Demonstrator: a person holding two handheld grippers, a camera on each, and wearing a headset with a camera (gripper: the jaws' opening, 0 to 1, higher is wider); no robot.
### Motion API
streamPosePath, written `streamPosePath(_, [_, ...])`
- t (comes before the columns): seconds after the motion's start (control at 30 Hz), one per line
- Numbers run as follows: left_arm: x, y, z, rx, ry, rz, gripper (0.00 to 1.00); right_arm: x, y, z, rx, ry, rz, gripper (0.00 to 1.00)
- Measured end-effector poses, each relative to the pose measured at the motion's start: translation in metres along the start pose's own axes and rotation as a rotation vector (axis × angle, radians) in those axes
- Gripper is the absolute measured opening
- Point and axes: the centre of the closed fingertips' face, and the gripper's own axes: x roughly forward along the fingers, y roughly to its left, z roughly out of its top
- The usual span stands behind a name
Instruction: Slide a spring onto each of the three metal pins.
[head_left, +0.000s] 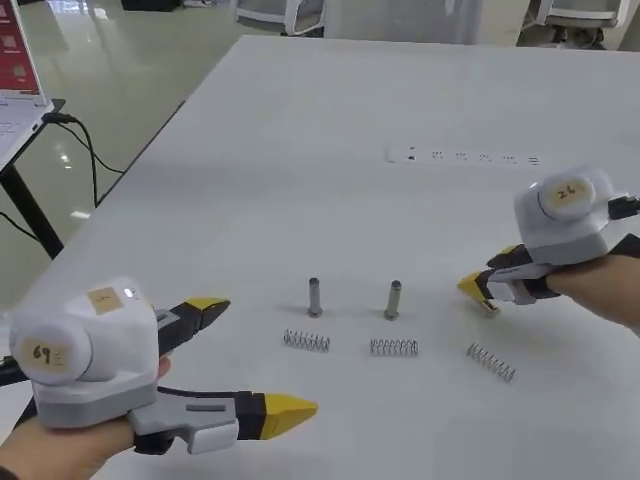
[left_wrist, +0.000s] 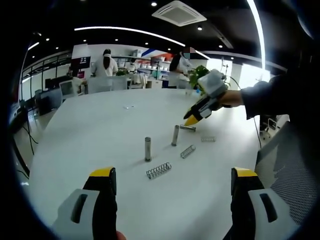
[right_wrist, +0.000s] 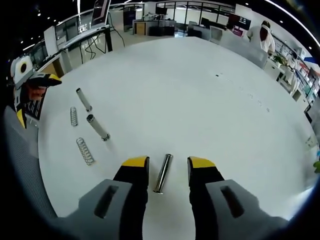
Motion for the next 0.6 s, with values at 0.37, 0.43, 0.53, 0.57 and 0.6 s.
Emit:
streamPosePath(0.37, [0.0008, 0.0006, -0.0014, -0.005, 0.006, -0.002, 0.94, 0.0076, 0.0004, -0.0032, 0.008, 0.038, 0.0, 0.25])
streamPosePath(0.43, [0.0012, 0.0009, -0.0017, -0.005, 0.007, -0.002, 0.94, 0.0086, 0.0013, -0.0048, 0.009, 0.05, 0.003, 0.24])
streamPosePath(0.53, [0.0014, 0.0014, -0.0022, -0.006, 0.008, -0.002, 0.94, 0.0099, 0.0004, -0.0063, 0.013, 0.061, -0.001, 0.23])
streamPosePath(0.57, [0.0015, 0.0014, -0.0026, -0.006, 0.009, -0.002, 0.94, 0.0101, 0.0006, -0.0065, 0.014, 0.062, 0.001, 0.23])
streamPosePath(0.6, [0.0015, 0.0015, -0.0027, -0.006, 0.01, -0.001, 0.94, 0.0106, 0.0009, -0.0065, 0.014, 0.062, 0.004, 0.22])
